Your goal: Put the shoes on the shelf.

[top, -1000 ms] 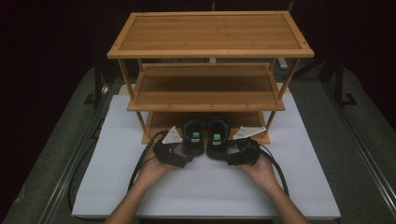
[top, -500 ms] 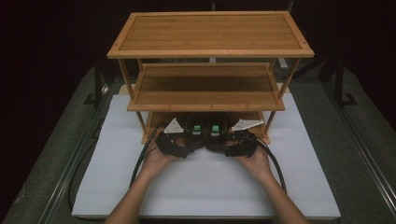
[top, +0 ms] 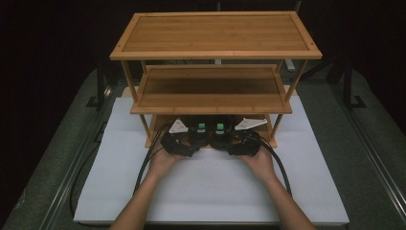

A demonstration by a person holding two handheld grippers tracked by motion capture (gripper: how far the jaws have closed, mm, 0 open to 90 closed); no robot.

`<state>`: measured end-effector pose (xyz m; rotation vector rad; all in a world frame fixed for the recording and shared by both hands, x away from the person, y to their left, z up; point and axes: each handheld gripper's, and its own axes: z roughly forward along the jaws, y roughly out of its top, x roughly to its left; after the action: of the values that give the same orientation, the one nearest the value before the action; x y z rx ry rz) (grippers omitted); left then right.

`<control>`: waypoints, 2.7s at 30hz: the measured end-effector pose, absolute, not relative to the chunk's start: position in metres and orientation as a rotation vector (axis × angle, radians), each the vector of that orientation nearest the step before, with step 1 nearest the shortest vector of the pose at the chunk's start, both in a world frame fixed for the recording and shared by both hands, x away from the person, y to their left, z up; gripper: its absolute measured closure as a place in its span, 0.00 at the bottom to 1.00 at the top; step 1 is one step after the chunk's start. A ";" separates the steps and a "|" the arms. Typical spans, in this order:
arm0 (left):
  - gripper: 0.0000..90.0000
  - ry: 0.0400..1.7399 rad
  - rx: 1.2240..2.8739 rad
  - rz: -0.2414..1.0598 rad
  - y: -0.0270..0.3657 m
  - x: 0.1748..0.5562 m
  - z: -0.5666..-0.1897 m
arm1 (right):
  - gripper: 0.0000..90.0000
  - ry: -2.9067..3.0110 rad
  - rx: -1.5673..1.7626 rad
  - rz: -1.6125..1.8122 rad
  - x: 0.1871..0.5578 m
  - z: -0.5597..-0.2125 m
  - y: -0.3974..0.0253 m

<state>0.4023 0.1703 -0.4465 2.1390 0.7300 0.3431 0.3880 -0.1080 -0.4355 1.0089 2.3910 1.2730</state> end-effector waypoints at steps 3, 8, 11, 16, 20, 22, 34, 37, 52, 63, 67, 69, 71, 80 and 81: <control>0.22 0.732 2.151 0.361 0.170 0.407 -0.445 | 0.35 2.395 1.019 1.248 0.391 -0.434 -0.106; 0.22 0.748 2.159 0.367 0.171 0.413 -0.443 | 0.35 2.358 0.988 1.218 0.401 -0.436 -0.105; 0.22 0.763 2.141 0.352 0.171 0.414 -0.445 | 0.35 2.345 1.015 1.205 0.404 -0.437 -0.104; 0.22 0.768 2.140 0.348 0.172 0.414 -0.446 | 0.35 2.340 1.031 1.216 0.405 -0.439 -0.104; 0.22 0.771 2.160 0.342 0.171 0.412 -0.444 | 0.34 2.343 0.998 1.220 0.402 -0.437 -0.105; 0.21 0.773 2.159 0.333 0.172 0.409 -0.442 | 0.32 2.353 0.995 1.212 0.400 -0.436 -0.105; 0.16 0.753 2.163 0.295 0.180 0.388 -0.420 | 0.17 2.385 1.072 1.220 0.379 -0.421 -0.125; 0.15 0.747 2.161 0.298 0.187 0.380 -0.416 | 0.14 2.384 1.083 1.221 0.373 -0.421 -0.136; 0.09 0.775 2.164 0.342 0.238 0.332 -0.415 | 0.01 2.345 1.152 1.129 0.329 -0.422 -0.192; 0.09 0.837 2.159 0.372 0.277 0.300 -0.423 | 0.01 2.320 1.173 1.125 0.301 -0.428 -0.223; 0.09 0.856 2.162 0.393 0.292 0.287 -0.425 | 0.01 2.310 1.196 1.109 0.289 -0.437 -0.234; 0.09 0.865 2.162 0.395 0.299 0.280 -0.429 | 0.01 2.297 1.218 1.091 0.280 -0.442 -0.243; 0.09 0.874 2.178 0.407 0.305 0.274 -0.433 | 0.01 2.296 1.223 1.090 0.277 -0.444 -0.246; 0.09 0.915 2.193 0.418 0.326 0.252 -0.446 | 0.01 2.270 1.273 1.002 0.259 -0.454 -0.265; 0.09 0.915 2.199 0.419 0.327 0.252 -0.448 | 0.01 2.274 1.278 0.984 0.259 -0.455 -0.265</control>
<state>0.2518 0.3268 -0.4477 2.1995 0.9155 0.4188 0.2593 -0.2651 -0.4553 1.2779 2.2736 0.9839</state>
